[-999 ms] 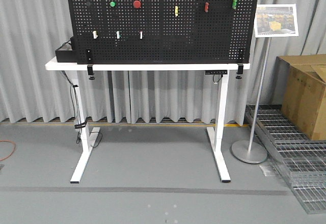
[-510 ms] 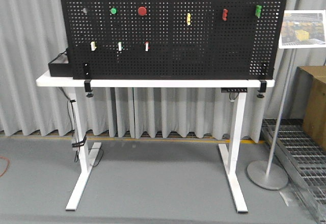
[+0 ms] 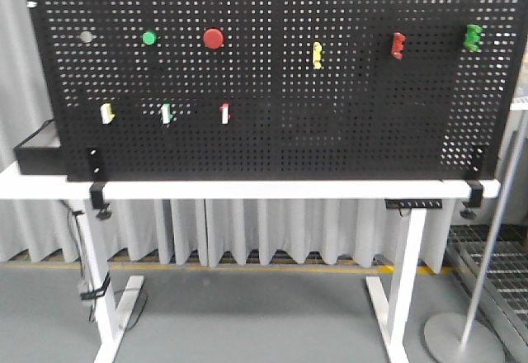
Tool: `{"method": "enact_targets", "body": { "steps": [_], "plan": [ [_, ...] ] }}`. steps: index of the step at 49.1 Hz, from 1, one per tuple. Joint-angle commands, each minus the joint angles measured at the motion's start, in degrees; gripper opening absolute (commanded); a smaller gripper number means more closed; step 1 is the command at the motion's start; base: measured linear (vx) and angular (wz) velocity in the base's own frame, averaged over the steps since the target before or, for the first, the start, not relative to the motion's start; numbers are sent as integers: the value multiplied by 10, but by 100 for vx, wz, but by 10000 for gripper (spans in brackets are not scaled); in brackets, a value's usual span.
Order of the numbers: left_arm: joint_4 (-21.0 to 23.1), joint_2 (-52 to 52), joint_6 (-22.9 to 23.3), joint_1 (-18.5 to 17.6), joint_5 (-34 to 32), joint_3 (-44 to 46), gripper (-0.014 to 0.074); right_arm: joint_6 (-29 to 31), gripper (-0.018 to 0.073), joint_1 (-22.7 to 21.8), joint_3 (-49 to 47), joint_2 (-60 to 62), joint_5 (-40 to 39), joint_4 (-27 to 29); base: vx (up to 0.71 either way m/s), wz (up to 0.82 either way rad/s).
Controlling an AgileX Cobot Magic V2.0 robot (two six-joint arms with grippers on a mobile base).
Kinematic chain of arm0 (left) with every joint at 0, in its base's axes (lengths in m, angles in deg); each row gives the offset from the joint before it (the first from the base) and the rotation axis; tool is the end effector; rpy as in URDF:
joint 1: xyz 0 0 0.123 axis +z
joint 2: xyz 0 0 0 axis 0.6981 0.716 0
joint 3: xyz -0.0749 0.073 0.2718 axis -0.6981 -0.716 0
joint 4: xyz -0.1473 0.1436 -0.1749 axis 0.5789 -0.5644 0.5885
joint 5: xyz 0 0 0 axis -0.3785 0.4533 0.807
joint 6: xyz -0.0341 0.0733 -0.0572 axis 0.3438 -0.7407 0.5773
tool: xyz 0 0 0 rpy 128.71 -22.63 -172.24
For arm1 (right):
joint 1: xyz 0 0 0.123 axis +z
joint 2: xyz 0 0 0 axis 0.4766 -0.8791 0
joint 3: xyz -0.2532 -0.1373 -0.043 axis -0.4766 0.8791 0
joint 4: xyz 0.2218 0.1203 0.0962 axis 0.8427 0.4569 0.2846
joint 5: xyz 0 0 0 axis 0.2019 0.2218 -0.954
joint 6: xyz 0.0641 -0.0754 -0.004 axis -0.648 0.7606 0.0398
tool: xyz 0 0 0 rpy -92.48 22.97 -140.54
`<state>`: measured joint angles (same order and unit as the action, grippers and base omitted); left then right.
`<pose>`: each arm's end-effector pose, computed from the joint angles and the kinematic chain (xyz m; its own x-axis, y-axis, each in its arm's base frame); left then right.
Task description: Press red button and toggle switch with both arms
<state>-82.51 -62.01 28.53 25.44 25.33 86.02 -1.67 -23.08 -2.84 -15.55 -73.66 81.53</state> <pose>0.0723 -0.0258 0.1901 -0.0458 0.0960 -0.9943 0.3370 0.9385 0.0751 0.0770 0.0068 0.1940 -0.0369 0.0764 -0.9964 -0.0867 0.9931 0.0794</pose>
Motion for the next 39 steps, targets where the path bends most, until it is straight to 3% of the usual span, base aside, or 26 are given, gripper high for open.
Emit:
{"method": "enact_targets", "body": {
  "steps": [1, 39],
  "plan": [
    [2, -9, 4, -1, -48, -19, 2, 0, -3, -4, 7, 9, -47, -7, 48, -3],
    [2, -9, 4, -1, -48, -19, 2, 0, -3, -4, 7, 9, -47, -7, 45, -1]
  ]
}}
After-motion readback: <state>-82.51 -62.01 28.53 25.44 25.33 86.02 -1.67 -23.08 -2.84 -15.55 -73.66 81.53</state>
